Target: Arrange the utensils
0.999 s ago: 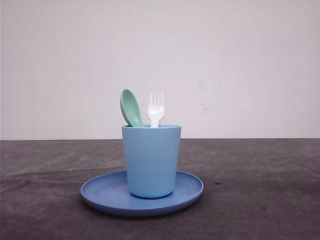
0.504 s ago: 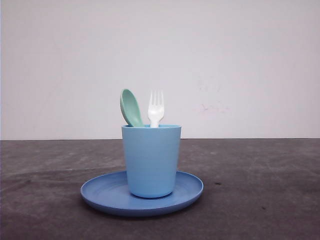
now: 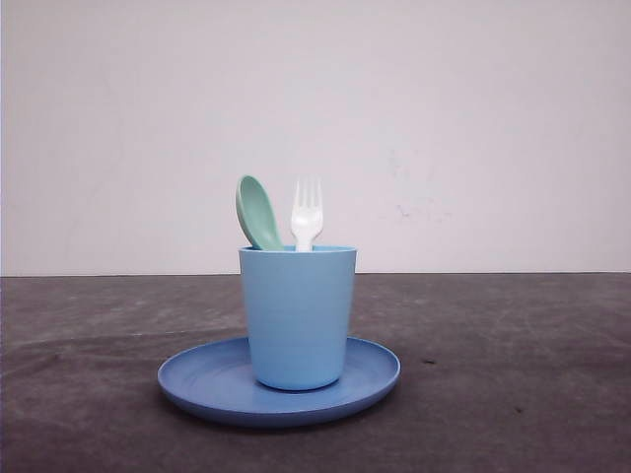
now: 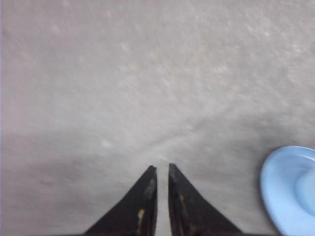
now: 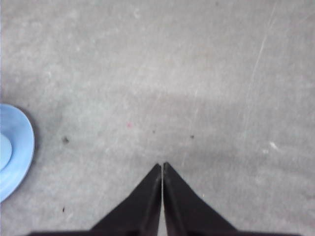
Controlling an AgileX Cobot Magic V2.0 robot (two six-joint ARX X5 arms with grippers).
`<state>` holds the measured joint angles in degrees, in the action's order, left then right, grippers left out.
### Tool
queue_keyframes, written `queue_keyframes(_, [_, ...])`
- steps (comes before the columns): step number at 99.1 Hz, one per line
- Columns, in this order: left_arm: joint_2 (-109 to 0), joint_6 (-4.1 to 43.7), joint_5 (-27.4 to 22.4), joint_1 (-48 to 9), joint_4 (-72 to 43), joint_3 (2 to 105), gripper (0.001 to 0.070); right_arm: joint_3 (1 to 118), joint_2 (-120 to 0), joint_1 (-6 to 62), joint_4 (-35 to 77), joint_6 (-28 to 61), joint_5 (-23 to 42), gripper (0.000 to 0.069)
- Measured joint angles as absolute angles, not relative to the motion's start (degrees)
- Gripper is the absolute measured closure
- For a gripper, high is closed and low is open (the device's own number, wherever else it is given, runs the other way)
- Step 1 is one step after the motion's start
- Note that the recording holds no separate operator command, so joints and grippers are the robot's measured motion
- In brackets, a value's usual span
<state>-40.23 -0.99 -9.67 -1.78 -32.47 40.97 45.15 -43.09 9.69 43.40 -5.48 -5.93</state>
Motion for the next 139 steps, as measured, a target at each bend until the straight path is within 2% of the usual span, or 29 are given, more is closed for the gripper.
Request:
queue_keyframes(21, [-25.41, 0.64, -0.3, -1.78, -29.71, 31.83, 0.0695, 45.15, -43.09, 9.69, 40.36, -5.45, -5.96, 0.0687])
queue_keyframes(51, [-7.7, 2.39, 0.12, -1.8, -19.4, 12.21, 0.0695, 45.15, -43.09, 9.69, 36.45, -5.45, -5.96, 0.0687])
queue_keyframes(69, [-0.67, 2.42, 0.12, -1.78, -15.42, 4.75, 0.0695, 45.15, -43.11, 9.69, 34.98, -5.45, -5.93, 0.0687])
queue_keyframes(92, [-0.19, 2.55, 0.21, -1.8, -10.57, 1.8, 0.0695, 45.15, -43.09, 9.69, 33.45, -5.45, -5.96, 0.0687])
queue_keyframes(139, [-0.25, 2.57, 0.19, -1.8, -10.55, 1.83, 0.0695, 45.15, -43.05, 9.69, 30.81, -5.45, -5.98, 0.0687])
